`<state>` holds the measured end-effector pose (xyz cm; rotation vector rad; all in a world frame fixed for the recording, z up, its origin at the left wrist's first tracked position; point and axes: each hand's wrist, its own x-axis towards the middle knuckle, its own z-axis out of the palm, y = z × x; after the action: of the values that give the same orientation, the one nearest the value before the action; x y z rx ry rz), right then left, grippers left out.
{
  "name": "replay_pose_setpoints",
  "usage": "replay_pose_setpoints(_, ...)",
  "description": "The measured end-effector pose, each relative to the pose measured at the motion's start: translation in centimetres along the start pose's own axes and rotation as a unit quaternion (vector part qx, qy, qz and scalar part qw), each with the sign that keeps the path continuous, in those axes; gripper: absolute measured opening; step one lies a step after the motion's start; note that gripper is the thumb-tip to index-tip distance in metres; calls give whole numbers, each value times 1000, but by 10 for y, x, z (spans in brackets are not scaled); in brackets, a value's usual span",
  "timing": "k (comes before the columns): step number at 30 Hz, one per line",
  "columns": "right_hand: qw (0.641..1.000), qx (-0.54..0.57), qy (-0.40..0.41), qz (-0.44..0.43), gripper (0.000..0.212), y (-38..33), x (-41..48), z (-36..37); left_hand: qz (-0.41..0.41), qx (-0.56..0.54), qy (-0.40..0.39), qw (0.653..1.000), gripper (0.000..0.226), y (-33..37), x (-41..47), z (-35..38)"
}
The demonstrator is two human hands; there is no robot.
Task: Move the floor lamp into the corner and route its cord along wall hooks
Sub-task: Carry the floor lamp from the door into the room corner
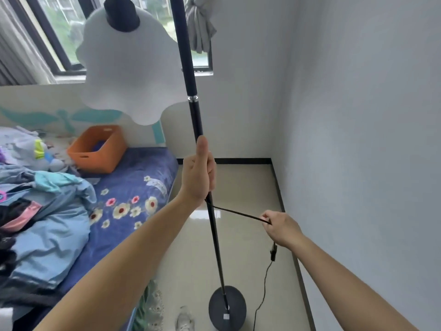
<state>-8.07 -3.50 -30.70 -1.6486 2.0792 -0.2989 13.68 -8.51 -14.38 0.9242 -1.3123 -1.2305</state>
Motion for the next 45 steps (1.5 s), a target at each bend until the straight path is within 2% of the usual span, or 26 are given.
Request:
replay_pose_setpoints(4,995,58,14,77,45,-20,75,-4,1,-17,-34,999,67,-23,88,-19)
replay_pose_setpoints(12,976,98,81,177,46,-62,193,-40,-3,-28,-106,994,66,-37,248,-26)
replay_pose_setpoints(19,965,112,116,208,50,-49,309,-66,-3,-10,-166,986,72,-73,376,1)
replay_pose_setpoints(22,963,144,113,198,43,-38,375,-70,0,3,-181,983,77,-95,443,22)
replay_pose_setpoints(26,970,173,71,153,30,-35,466,-83,-2,22,-210,977,76,-115,530,60)
replay_pose_setpoints(29,979,155,33,126,42,-42,530,-109,15,26,-230,973,71,-124,599,83)
replay_pose_setpoints(32,984,143,37,101,43,-45,584,-143,12,8,-219,976,75,-124,659,96)
replay_pose_setpoints(36,981,156,49,105,40,-47,654,-173,17,-18,-212,977,72,-138,745,109)
replay_pose_setpoints(40,982,135,51,121,38,-42,716,-185,14,-27,-250,968,69,-168,820,126)
replay_pose_setpoints(45,973,126,68,181,39,-29,787,-187,-8,-6,-323,946,65,-218,913,151)
